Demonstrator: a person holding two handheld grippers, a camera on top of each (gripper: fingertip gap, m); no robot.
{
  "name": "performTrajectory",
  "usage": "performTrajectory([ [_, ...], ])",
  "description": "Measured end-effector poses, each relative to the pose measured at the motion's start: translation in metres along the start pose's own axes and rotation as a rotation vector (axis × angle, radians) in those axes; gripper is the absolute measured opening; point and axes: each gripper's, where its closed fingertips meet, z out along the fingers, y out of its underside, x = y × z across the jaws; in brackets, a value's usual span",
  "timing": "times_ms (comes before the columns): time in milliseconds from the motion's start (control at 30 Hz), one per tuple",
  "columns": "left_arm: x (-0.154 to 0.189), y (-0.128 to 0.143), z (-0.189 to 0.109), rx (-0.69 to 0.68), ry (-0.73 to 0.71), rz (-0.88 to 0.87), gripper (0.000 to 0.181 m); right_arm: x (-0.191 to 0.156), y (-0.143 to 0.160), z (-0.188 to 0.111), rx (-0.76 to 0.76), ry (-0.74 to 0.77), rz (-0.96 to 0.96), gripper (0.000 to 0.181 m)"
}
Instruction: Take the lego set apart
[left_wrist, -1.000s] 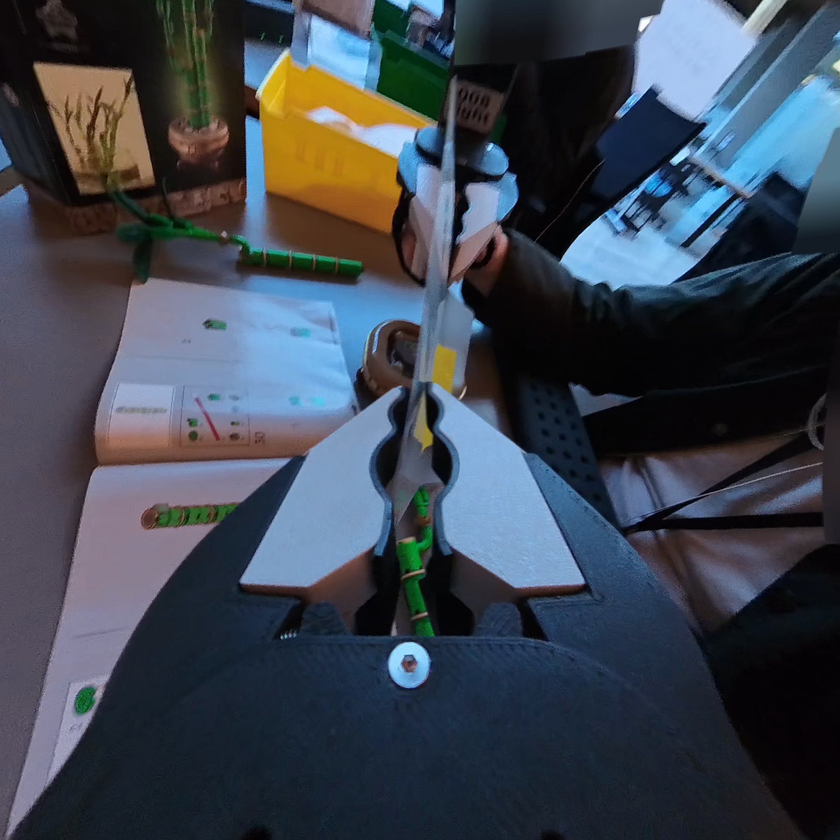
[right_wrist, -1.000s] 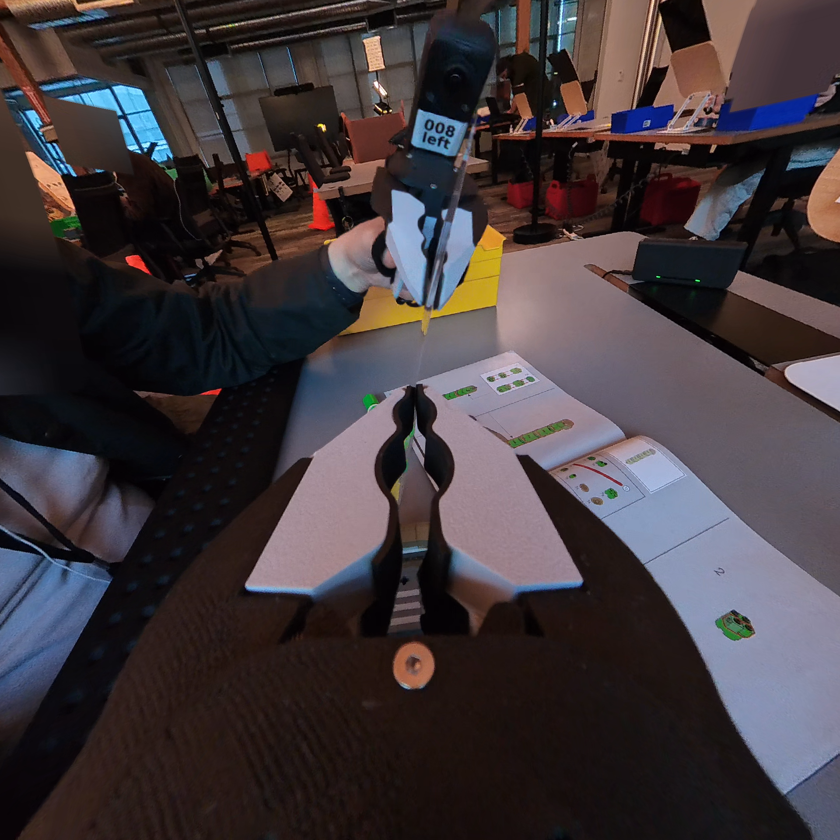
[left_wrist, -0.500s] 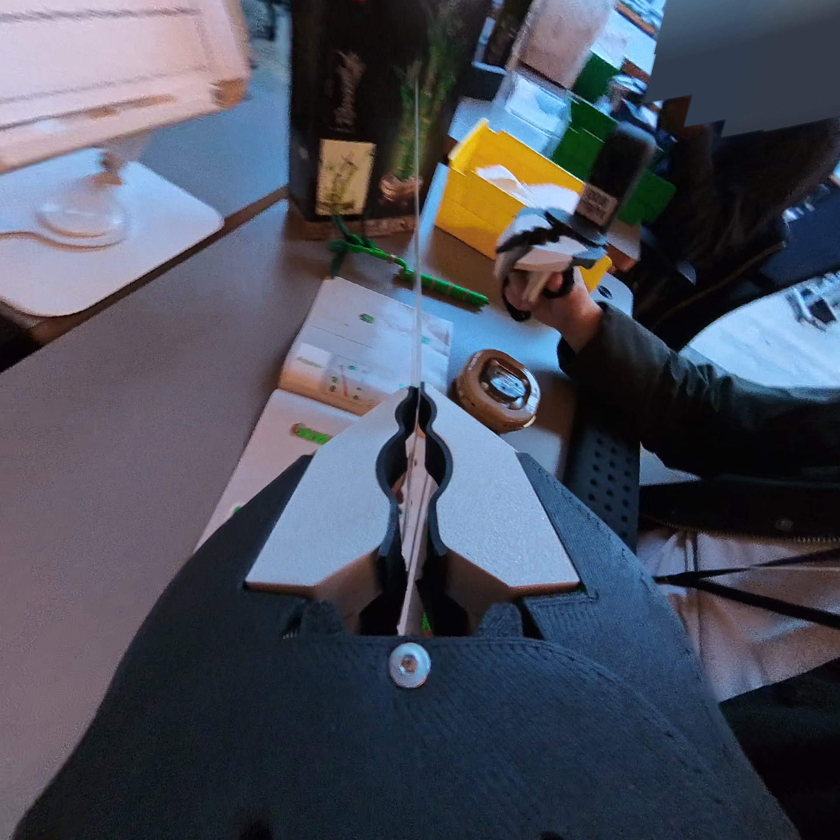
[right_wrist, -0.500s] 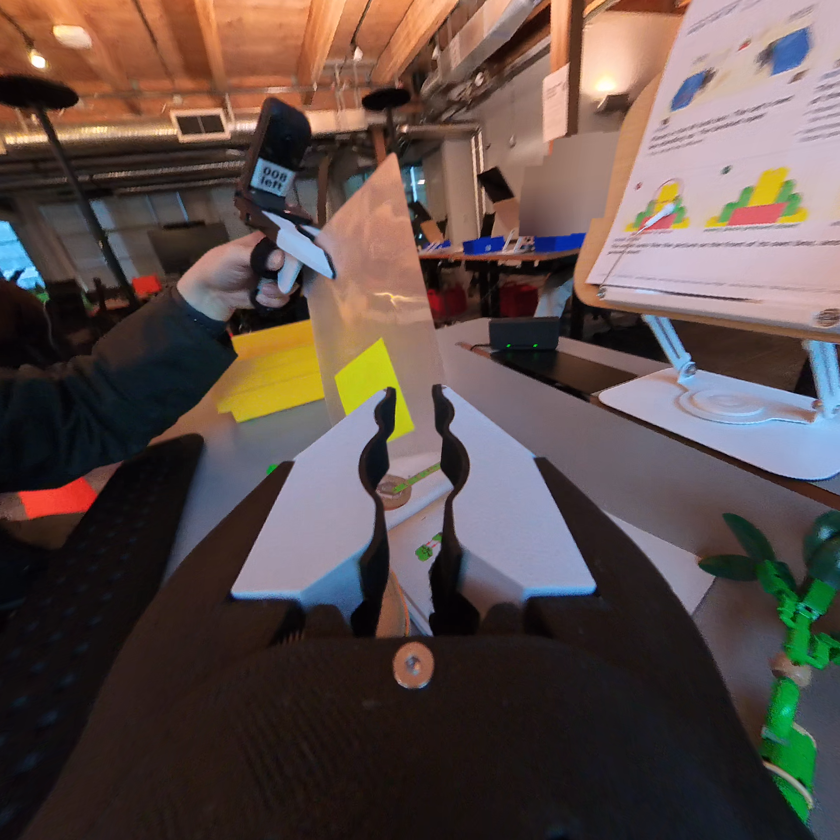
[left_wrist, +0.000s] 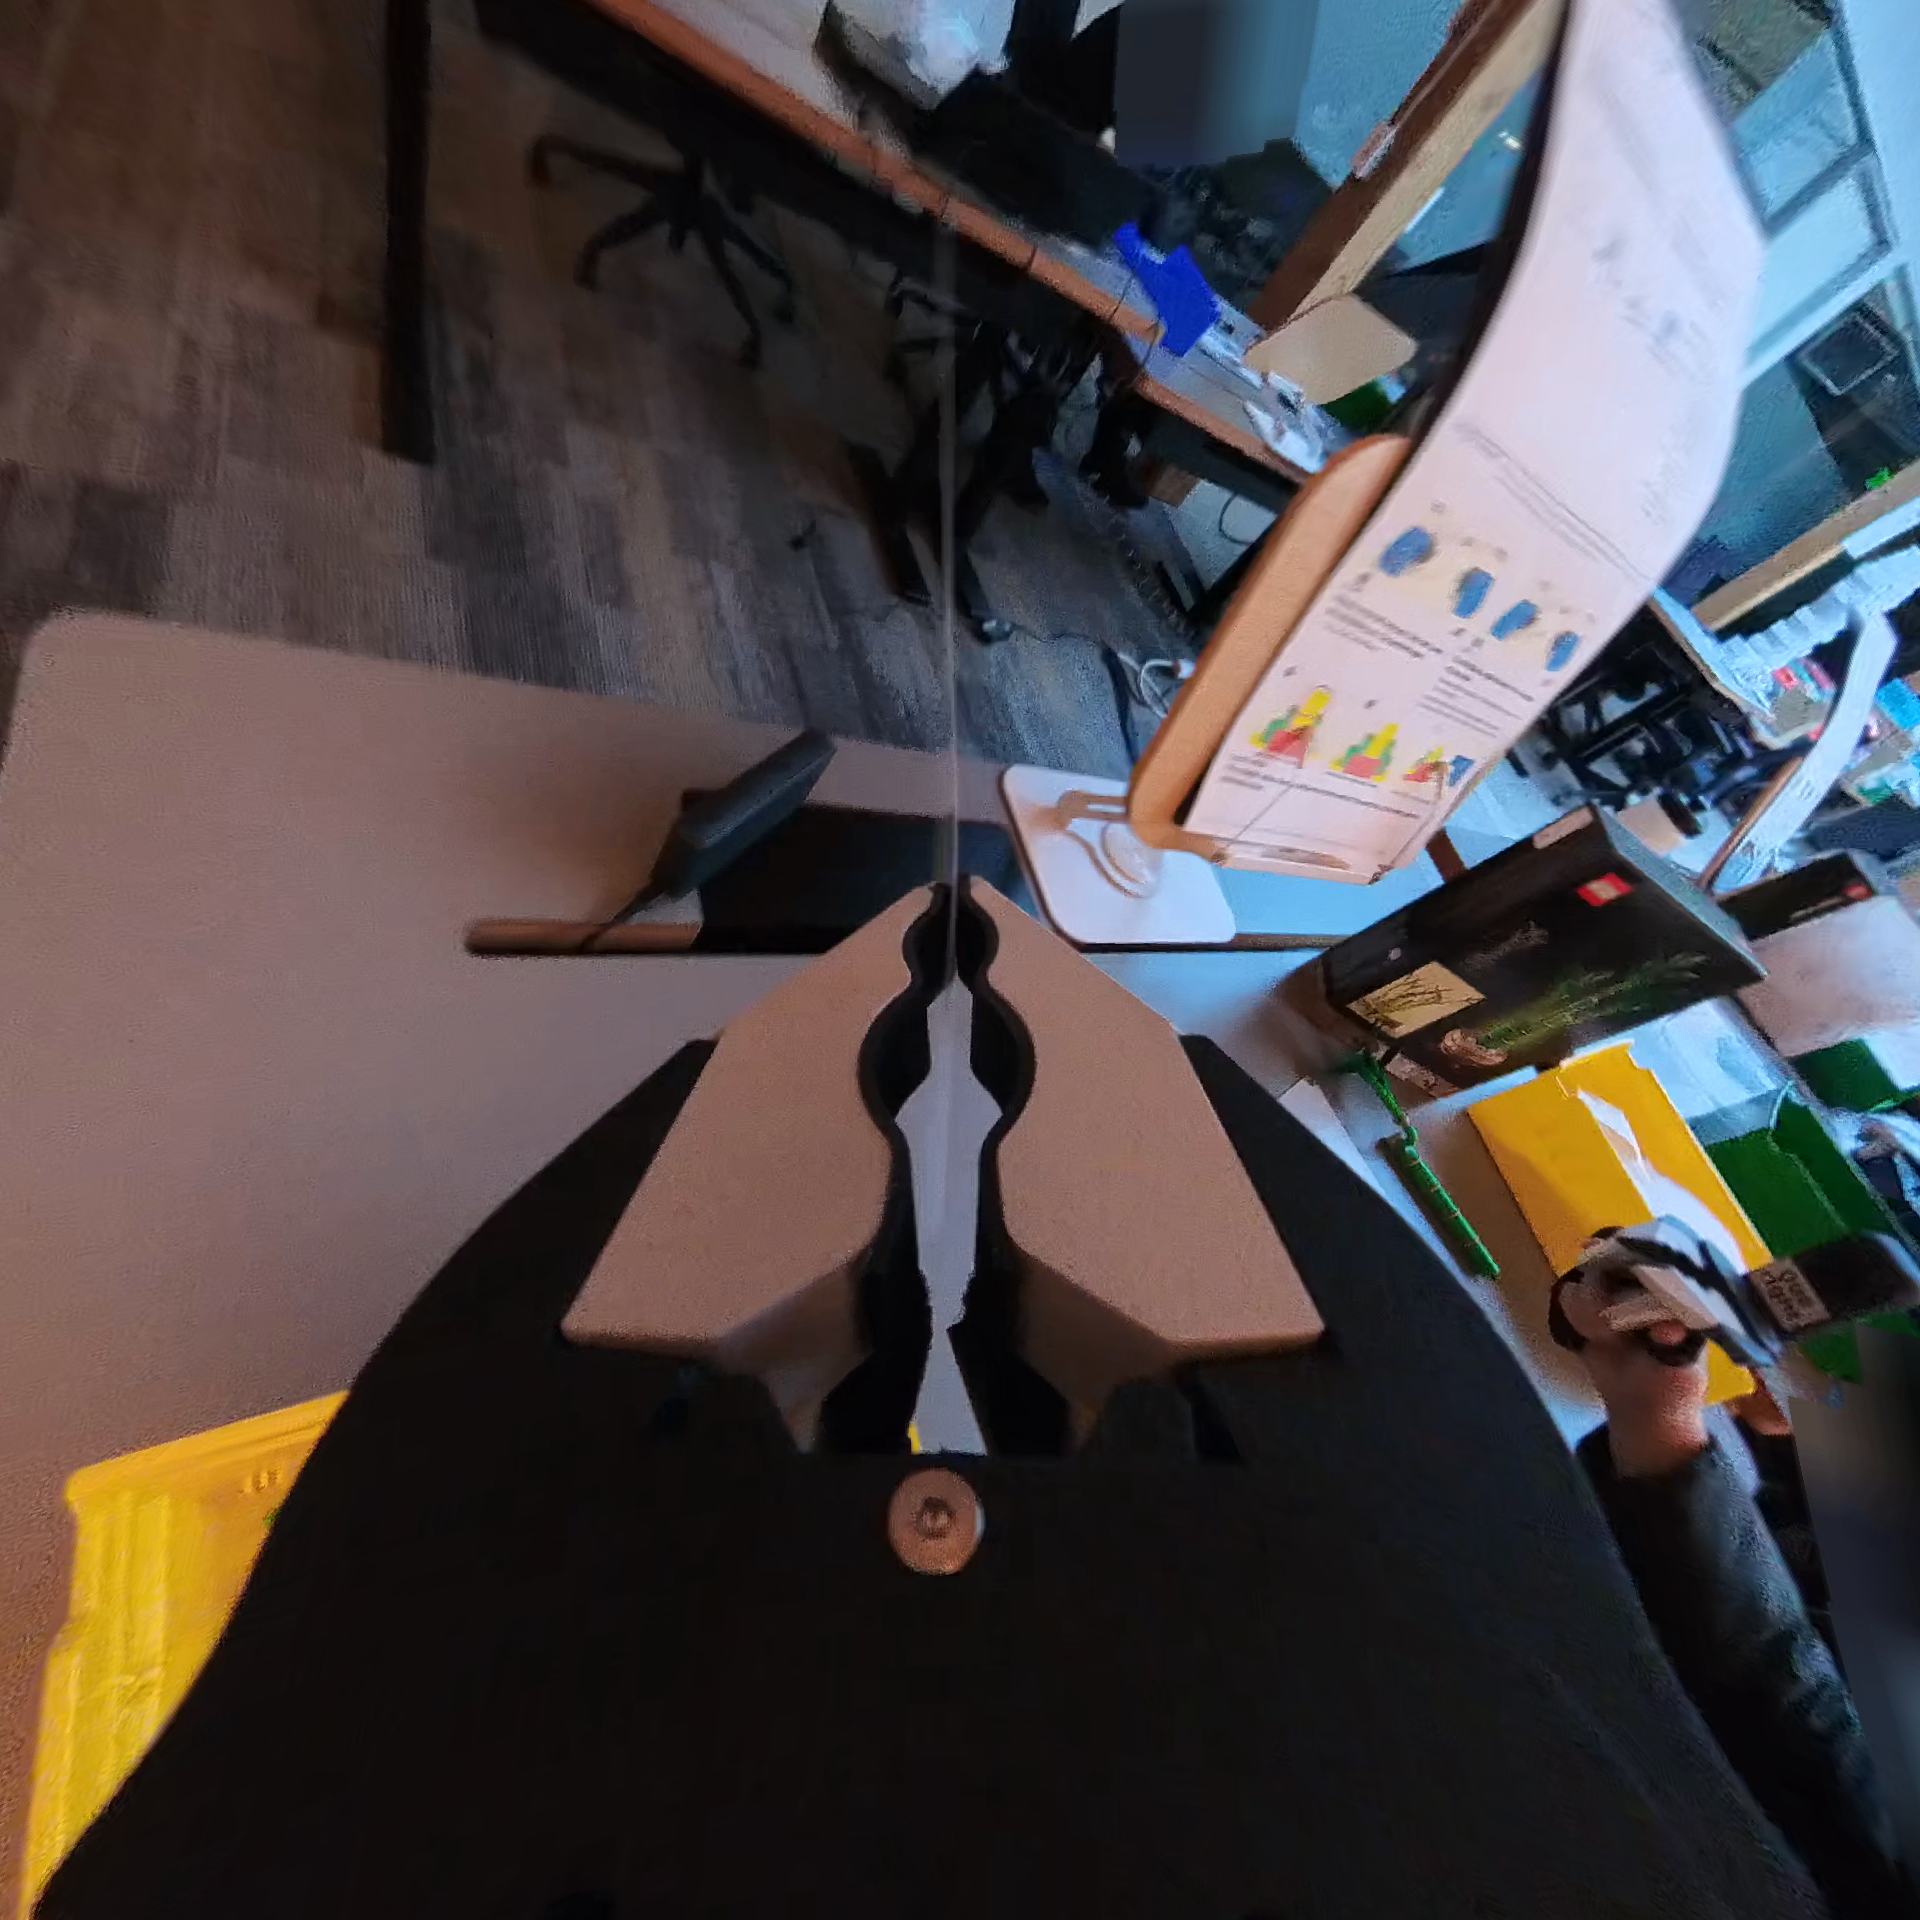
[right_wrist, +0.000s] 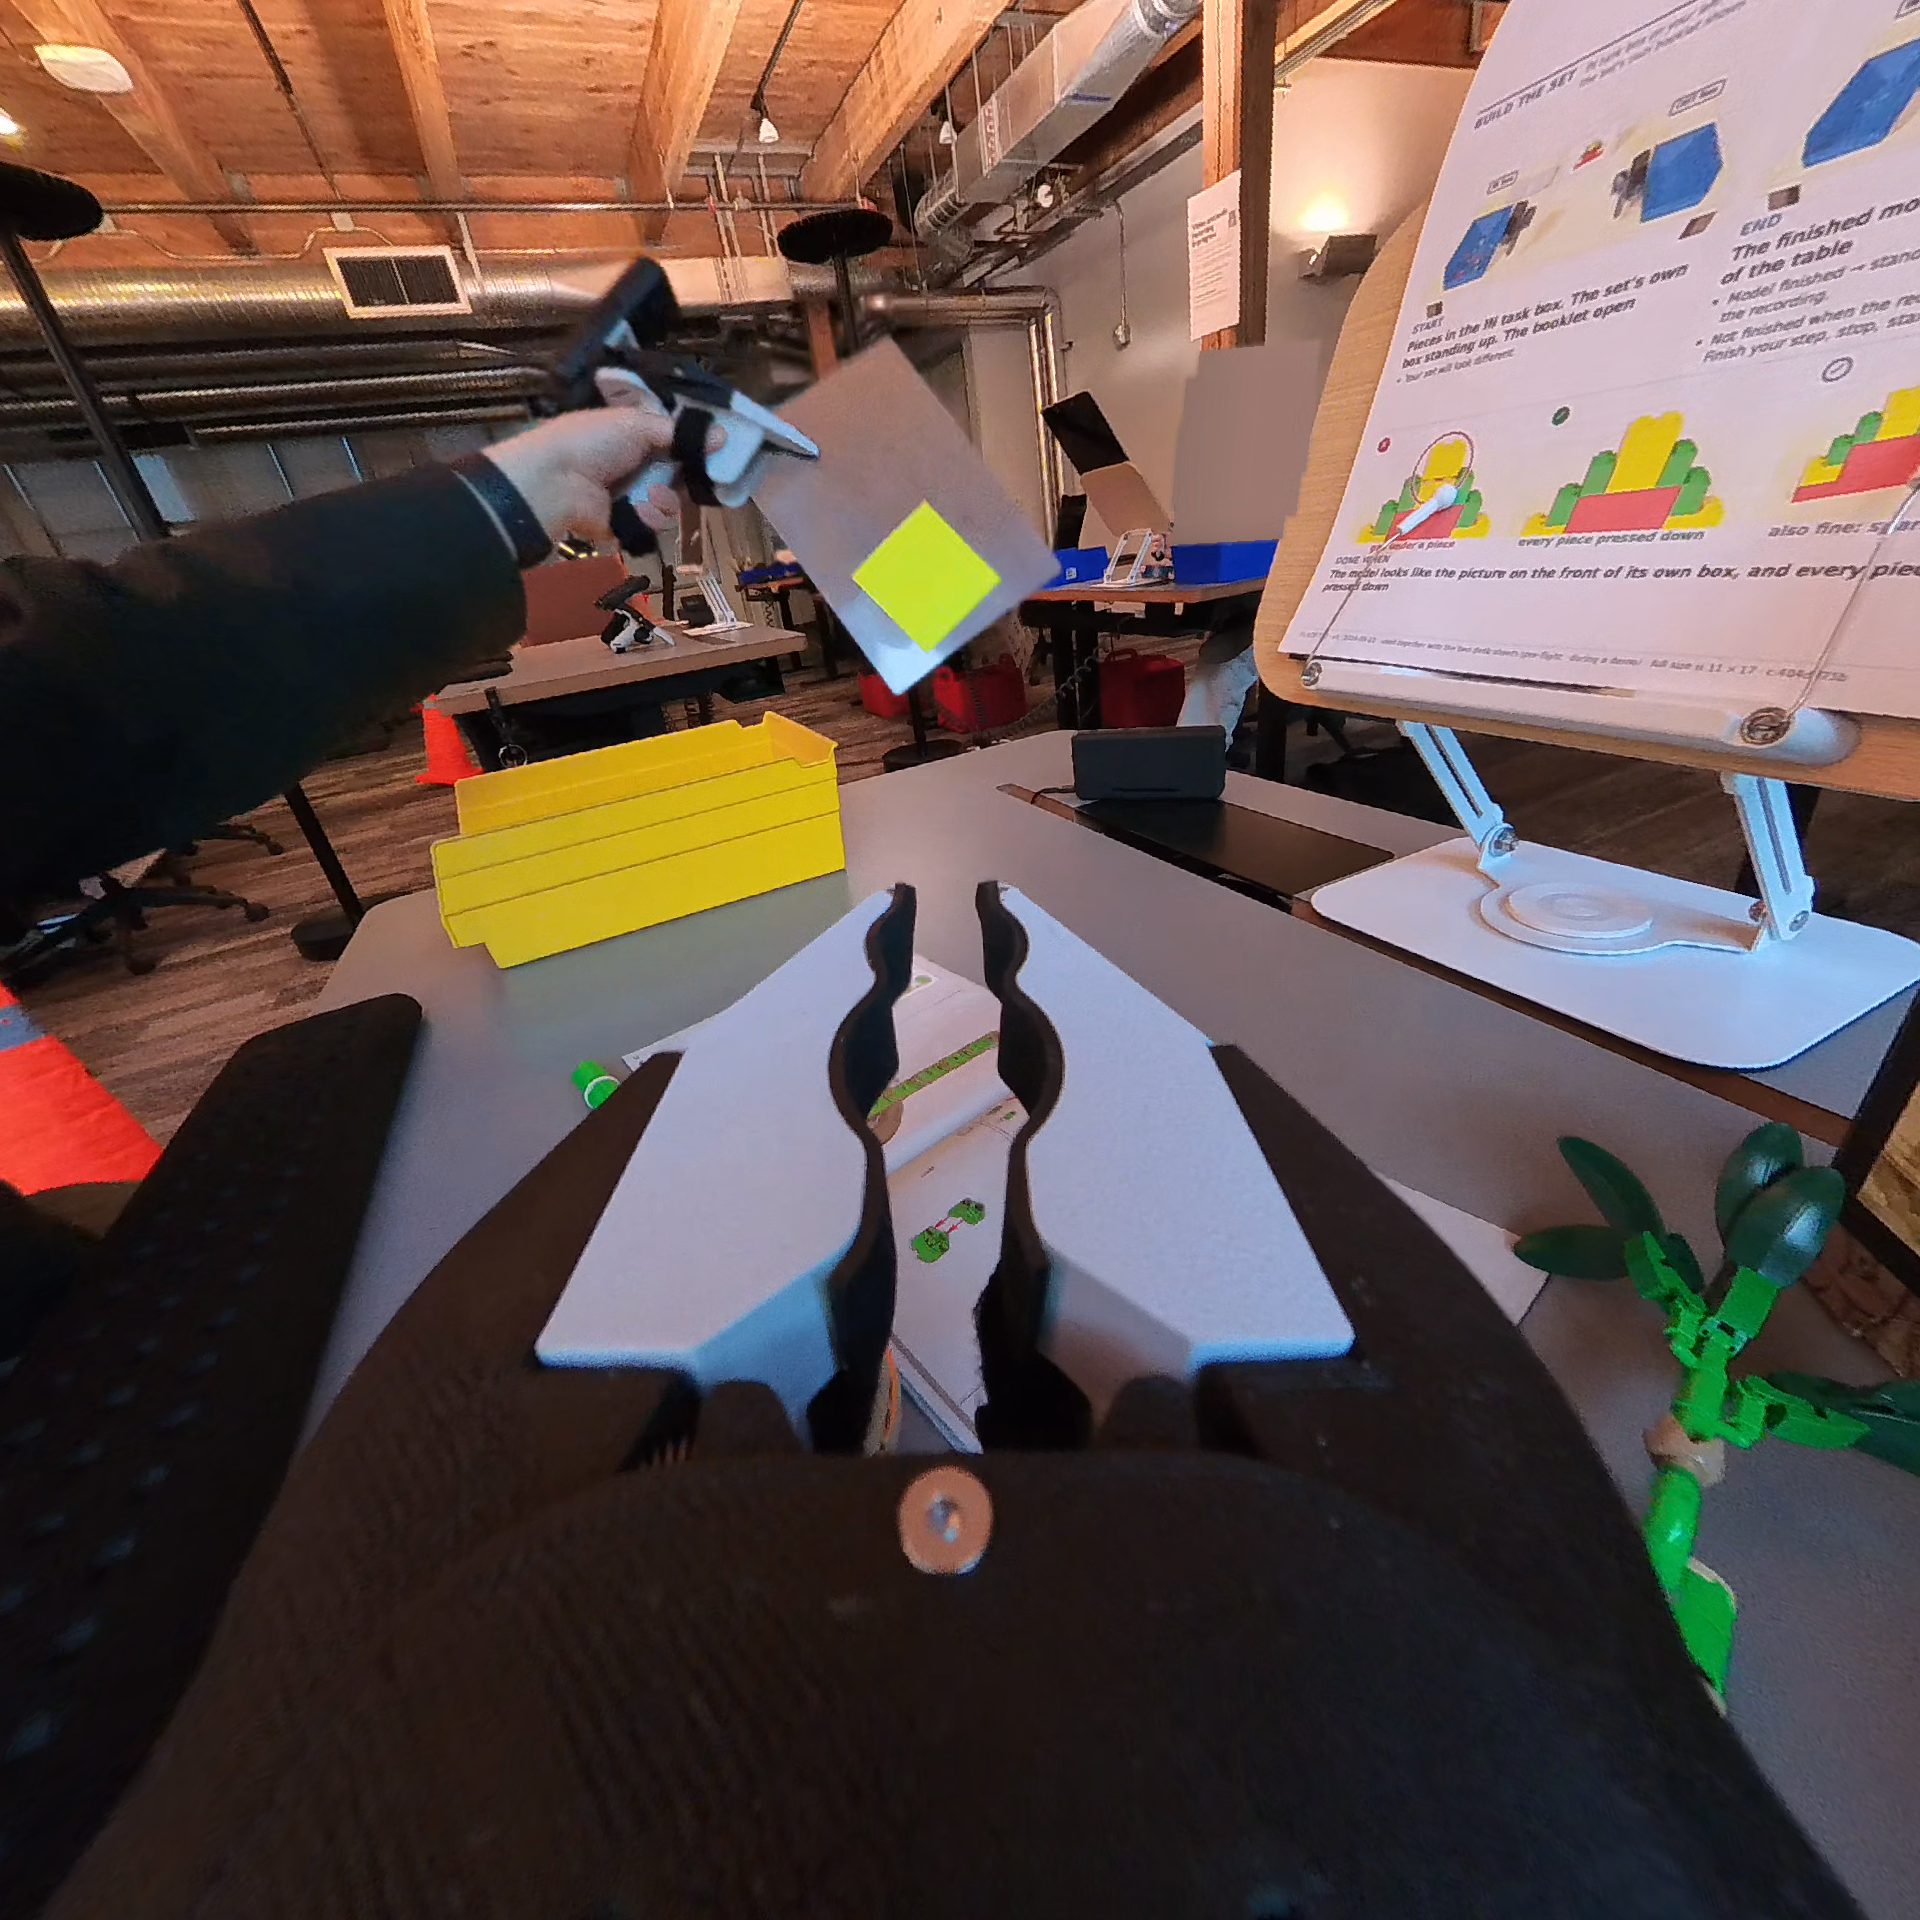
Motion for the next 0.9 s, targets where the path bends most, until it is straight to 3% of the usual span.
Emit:
performTrajectory([
  [133, -0.065, 0.025, 0.029, -0.127, -0.046, -0.047, 0.0, -0.001, 0.007, 0.003, -0.038, 0.0, -0.014, 0.011],
  [400, -0.169, 0.065, 0.048, -0.377, -0.238, -0.035, 0.0, 0.003, 0.022, 0.007, -0.105, 0.01, -0.027, 0.011],
  [533, -0.2, 0.079, 0.053, -0.536, -0.311, 0.034, 0.0, 0.005, 0.028, 0.008, -0.132, 0.019, -0.033, 0.011],
  [667, -0.211, 0.077, 0.068, -0.544, -0.283, -0.027, 0.0, 0.006, 0.032, 0.008, -0.157, 0.033, -0.058, 0.011],
  [900, -0.238, 0.093, 0.084, -0.654, -0.387, 0.044, 0.0, 0.007, 0.045, 0.01, -0.212, 0.029, -0.07, 0.01],
])
